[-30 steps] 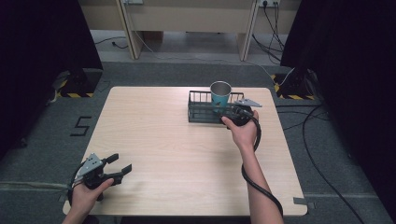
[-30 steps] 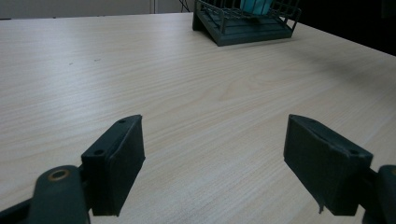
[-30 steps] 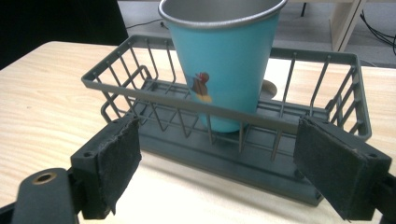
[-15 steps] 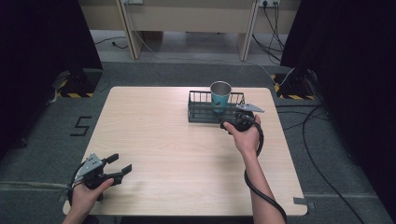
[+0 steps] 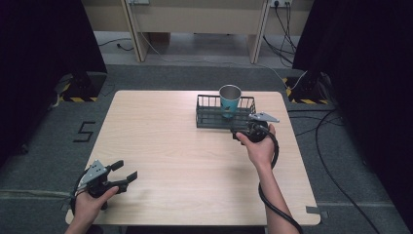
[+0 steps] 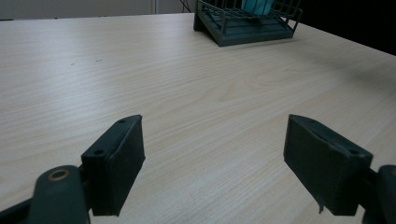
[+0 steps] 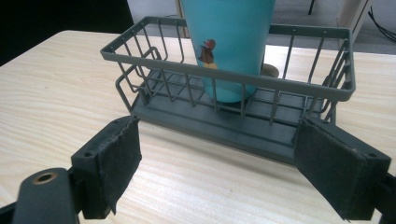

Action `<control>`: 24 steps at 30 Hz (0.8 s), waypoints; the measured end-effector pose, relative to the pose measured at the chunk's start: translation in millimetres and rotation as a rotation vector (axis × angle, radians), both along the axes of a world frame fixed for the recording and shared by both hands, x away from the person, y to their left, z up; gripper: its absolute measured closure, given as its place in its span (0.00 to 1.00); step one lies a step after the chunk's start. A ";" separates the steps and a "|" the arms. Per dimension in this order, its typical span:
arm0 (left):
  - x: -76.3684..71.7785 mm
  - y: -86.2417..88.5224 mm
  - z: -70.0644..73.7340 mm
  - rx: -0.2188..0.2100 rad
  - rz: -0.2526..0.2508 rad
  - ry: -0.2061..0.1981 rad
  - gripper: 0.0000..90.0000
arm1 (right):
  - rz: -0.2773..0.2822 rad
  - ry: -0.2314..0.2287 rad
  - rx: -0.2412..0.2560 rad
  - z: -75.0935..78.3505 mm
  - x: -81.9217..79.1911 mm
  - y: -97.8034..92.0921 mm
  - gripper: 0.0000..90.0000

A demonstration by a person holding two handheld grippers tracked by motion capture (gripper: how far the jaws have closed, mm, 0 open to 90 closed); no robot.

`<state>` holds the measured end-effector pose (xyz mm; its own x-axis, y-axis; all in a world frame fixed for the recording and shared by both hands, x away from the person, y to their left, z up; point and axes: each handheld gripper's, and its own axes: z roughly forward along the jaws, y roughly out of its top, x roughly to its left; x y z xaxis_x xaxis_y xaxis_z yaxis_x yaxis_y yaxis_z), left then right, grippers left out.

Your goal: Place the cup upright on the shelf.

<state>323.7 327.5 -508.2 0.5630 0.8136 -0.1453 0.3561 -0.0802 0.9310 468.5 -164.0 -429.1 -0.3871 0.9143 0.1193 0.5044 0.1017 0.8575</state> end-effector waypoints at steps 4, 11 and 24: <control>0.0 0.3 0.1 0.000 0.002 -0.001 0.22 | 0.002 -0.003 -0.007 0.0 -4.2 -3.4 0.18; 0.1 0.3 0.0 -0.002 0.004 -0.002 0.22 | -0.001 0.003 -0.028 -4.2 -14.0 -10.0 0.18; 0.1 0.4 0.0 -0.001 0.005 -0.003 0.22 | -0.020 -0.002 -0.035 -9.3 -30.0 -23.3 0.18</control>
